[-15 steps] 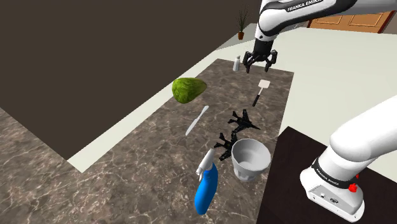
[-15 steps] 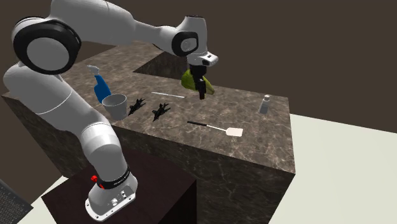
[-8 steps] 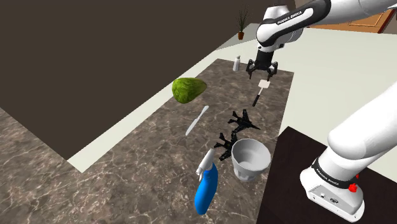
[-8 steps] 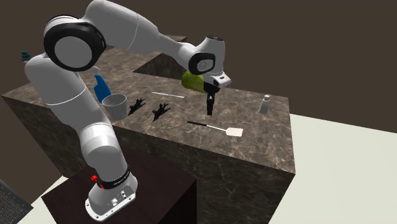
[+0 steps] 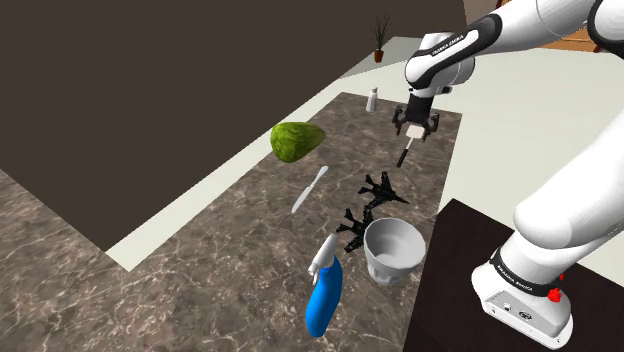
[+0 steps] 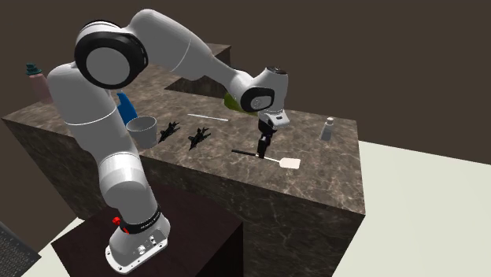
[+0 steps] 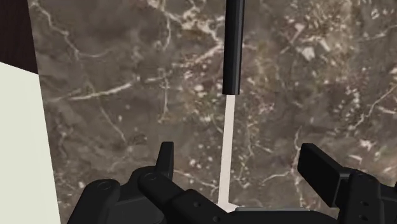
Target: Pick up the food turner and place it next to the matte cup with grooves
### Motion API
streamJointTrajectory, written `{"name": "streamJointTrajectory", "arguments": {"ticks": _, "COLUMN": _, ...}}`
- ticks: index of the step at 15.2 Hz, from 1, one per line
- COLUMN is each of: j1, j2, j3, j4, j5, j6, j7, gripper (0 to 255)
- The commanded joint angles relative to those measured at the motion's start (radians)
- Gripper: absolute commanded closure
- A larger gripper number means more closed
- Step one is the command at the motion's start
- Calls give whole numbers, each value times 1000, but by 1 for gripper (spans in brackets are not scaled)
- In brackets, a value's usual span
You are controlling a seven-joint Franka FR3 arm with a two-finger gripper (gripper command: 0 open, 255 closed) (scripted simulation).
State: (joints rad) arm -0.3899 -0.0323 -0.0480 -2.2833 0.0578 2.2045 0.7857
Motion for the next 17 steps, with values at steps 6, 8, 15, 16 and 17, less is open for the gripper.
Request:
{"name": "streamJointTrajectory", "arguments": {"ticks": 6, "j1": 1, "j2": 35, "j3": 1, "j4": -28, "j5": 6, "j6": 64, "j7": -2, "gripper": 0}}
{"name": "streamJointTrajectory", "arguments": {"ticks": 8, "j1": 1, "j2": 35, "j3": 1, "j4": -28, "j5": 6, "j6": 64, "j7": -2, "gripper": 0}}
{"name": "streamJointTrajectory", "arguments": {"ticks": 15, "j1": 1, "j2": 35, "j3": 1, "j4": -28, "j5": 6, "j6": 64, "j7": -2, "gripper": 255}}
{"name": "streamJointTrajectory", "arguments": {"ticks": 16, "j1": 1, "j2": 35, "j3": 1, "j4": -28, "j5": 6, "j6": 64, "j7": -2, "gripper": 255}}
{"name": "streamJointTrajectory", "arguments": {"ticks": 17, "j1": 1, "j2": 35, "j3": 1, "j4": -28, "j5": 6, "j6": 64, "j7": -2, "gripper": 255}}
